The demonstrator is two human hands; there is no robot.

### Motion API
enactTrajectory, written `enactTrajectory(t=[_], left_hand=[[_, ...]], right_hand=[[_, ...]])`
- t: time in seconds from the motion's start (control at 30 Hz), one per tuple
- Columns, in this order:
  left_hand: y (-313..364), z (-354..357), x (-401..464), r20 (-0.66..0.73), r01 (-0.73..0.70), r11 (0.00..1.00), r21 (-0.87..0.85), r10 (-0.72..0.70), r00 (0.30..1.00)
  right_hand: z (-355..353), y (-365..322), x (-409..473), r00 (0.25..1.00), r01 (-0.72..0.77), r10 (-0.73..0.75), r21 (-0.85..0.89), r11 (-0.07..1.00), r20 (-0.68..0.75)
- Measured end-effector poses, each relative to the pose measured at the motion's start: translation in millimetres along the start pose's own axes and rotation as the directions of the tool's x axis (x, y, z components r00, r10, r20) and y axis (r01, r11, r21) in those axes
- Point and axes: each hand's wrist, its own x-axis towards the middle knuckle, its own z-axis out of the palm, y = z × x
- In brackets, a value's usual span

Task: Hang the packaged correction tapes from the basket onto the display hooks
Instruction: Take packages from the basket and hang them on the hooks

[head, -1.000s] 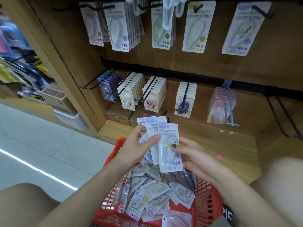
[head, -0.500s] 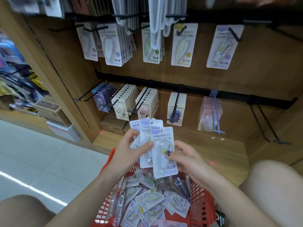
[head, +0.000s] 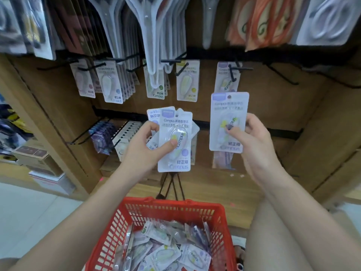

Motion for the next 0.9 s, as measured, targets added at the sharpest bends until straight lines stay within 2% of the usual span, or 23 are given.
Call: enactTrajectory(t=[0.13, 0.27, 0.6, 0.9], left_hand=[[9, 14, 15, 0.022, -0.026, 1.000, 0.008, 0.026, 0.999], [10, 19, 21, 0.015, -0.035, 0.999, 0.024, 0.035, 0.999], [7, 18, 26, -0.007, 0.015, 0.996, 0.087, -0.014, 1.000], [4, 33, 44, 0.016, 0.021, 0.999, 0.044, -0.022, 1.000]], right_hand=[[-4, -22, 18, 0.998, 0.066, -0.066, 0.006, 0.998, -0.013], [0, -22, 25, 0.999, 0.030, -0.032, -0.035, 0.999, -0.042], [6, -5, 42, 0.976, 0.057, -0.079, -0.108, 0.992, -0.204], [4, 2, 140, 0.934, -0.235, 0.177, -0.159, 0.959, -0.310]])
